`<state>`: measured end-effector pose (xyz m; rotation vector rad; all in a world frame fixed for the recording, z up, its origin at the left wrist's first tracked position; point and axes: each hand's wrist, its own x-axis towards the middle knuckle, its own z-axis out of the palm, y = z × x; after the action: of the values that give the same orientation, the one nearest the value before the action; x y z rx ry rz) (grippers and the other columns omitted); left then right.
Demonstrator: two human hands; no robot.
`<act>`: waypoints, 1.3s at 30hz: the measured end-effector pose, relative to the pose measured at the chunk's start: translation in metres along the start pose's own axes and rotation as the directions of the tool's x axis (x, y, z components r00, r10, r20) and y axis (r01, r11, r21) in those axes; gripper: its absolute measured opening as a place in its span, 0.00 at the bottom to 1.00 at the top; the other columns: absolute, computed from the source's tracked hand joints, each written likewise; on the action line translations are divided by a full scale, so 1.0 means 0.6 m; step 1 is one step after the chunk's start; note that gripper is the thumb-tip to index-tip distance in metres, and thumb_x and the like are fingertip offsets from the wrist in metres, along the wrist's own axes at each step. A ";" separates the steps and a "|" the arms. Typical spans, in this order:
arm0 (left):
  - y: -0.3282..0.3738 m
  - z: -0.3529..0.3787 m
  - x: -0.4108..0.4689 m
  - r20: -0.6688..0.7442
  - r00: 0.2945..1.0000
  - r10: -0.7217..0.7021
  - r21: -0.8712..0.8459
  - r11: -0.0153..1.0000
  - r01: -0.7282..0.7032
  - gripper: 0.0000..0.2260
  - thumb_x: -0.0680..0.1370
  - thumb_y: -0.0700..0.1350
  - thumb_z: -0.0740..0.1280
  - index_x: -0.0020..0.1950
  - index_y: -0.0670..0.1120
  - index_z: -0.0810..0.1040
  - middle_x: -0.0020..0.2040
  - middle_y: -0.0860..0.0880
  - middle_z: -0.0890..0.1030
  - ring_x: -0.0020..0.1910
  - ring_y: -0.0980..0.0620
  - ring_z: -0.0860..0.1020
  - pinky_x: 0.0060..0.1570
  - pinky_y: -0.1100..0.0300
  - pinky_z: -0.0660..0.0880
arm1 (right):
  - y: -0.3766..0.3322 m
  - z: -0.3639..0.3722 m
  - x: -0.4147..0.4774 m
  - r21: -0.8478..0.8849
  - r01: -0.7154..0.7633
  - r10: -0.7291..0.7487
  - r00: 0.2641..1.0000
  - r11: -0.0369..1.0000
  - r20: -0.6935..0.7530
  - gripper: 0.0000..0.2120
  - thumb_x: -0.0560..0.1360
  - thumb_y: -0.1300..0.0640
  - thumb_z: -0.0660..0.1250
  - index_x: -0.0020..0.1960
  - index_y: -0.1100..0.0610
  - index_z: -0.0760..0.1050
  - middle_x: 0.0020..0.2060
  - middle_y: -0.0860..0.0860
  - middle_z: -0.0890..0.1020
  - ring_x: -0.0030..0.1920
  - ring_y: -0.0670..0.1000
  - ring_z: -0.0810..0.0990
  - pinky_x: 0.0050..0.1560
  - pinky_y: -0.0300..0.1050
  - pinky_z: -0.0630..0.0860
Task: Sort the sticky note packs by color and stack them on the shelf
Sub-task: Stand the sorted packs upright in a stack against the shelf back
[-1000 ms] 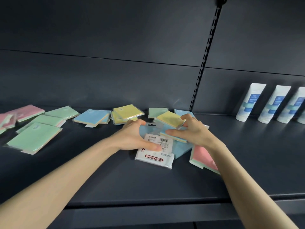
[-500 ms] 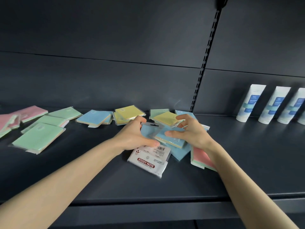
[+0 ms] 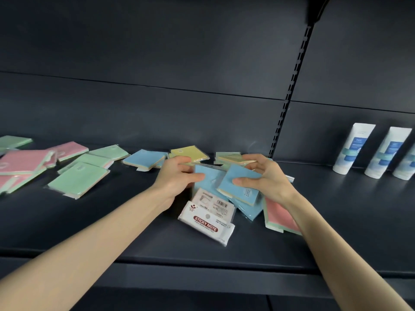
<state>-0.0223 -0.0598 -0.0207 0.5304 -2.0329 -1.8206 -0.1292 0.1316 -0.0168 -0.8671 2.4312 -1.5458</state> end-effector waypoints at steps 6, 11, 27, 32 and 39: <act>0.015 -0.034 -0.010 -0.127 0.976 0.174 -0.025 0.984 -0.179 0.21 0.71 0.35 0.73 0.62 0.45 0.75 0.50 0.48 0.80 0.48 0.51 0.78 0.54 0.56 0.76 | -0.027 0.011 0.005 0.077 0.068 -0.067 0.998 0.995 -0.015 0.25 0.66 0.61 0.77 0.61 0.54 0.75 0.47 0.49 0.82 0.52 0.46 0.80 0.51 0.38 0.76; 0.032 -0.079 -0.027 -0.203 0.920 0.335 0.023 0.941 -0.338 0.13 0.72 0.35 0.72 0.52 0.48 0.79 0.49 0.47 0.81 0.48 0.52 0.79 0.48 0.65 0.76 | -0.079 0.039 0.017 0.147 0.191 -0.190 0.982 0.971 -0.021 0.15 0.69 0.64 0.74 0.53 0.54 0.76 0.46 0.50 0.82 0.39 0.37 0.81 0.40 0.32 0.78; 0.031 -0.386 -0.058 -0.286 0.864 0.415 0.095 0.909 -0.405 0.07 0.74 0.35 0.70 0.47 0.47 0.78 0.43 0.53 0.82 0.38 0.63 0.80 0.40 0.68 0.77 | -0.227 0.292 0.037 0.148 0.245 -0.233 0.968 0.958 -0.090 0.13 0.72 0.60 0.72 0.55 0.56 0.74 0.48 0.49 0.81 0.48 0.47 0.80 0.45 0.40 0.79; 0.009 -0.455 -0.036 -0.218 0.896 0.386 0.077 0.922 -0.379 0.07 0.74 0.37 0.70 0.51 0.43 0.78 0.47 0.48 0.82 0.45 0.52 0.80 0.41 0.62 0.76 | -0.235 0.351 0.021 0.053 0.166 -0.157 0.977 0.985 -0.147 0.12 0.74 0.59 0.70 0.57 0.56 0.74 0.47 0.51 0.82 0.46 0.49 0.81 0.45 0.41 0.76; 0.005 -0.470 0.001 -0.128 0.918 0.375 0.089 0.926 -0.366 0.05 0.74 0.39 0.71 0.46 0.46 0.77 0.42 0.52 0.82 0.41 0.56 0.80 0.38 0.65 0.74 | -0.231 0.349 0.012 -0.148 0.048 -0.078 0.976 0.988 -0.203 0.08 0.75 0.56 0.68 0.53 0.52 0.73 0.37 0.46 0.78 0.39 0.48 0.77 0.39 0.37 0.71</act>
<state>0.1179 -0.3021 0.0121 0.2576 -1.9419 -1.4557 0.0037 -0.0803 0.0067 -0.8524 2.7152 -1.5733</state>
